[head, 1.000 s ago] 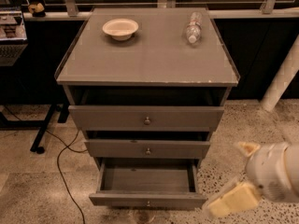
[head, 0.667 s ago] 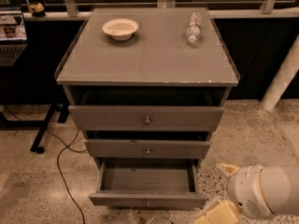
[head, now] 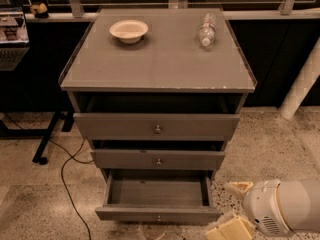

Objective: Close bottom drawer

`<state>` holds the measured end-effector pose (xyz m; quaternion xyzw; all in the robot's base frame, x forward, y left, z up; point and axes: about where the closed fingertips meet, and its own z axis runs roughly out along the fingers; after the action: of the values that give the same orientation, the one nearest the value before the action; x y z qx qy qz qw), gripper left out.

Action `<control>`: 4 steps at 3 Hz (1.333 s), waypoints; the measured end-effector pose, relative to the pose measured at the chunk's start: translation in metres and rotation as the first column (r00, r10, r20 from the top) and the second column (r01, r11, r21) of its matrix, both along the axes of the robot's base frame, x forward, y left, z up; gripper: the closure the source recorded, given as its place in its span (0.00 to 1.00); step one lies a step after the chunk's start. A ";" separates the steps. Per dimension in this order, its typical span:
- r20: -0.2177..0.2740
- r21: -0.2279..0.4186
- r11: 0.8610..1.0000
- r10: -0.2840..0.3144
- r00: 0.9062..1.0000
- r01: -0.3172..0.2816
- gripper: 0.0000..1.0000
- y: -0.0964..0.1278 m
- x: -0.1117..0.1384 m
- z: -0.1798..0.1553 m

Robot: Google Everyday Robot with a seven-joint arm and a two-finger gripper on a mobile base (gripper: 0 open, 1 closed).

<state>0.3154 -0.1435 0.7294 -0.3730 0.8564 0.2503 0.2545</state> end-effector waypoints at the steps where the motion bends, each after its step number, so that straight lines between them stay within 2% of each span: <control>1: 0.000 0.000 1.000 0.000 1.000 0.000 0.42 0.000 0.000 0.000; 3: 0.000 0.000 1.000 0.000 1.000 0.000 0.89 0.000 0.000 0.000; 4: 0.000 0.000 1.000 0.000 1.000 0.000 1.00 0.000 0.000 0.000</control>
Offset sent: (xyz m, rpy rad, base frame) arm 0.0000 0.0000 0.0000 0.0000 0.0000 0.0000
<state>0.3154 -0.1435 0.7294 -0.3730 0.8564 0.2503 0.2545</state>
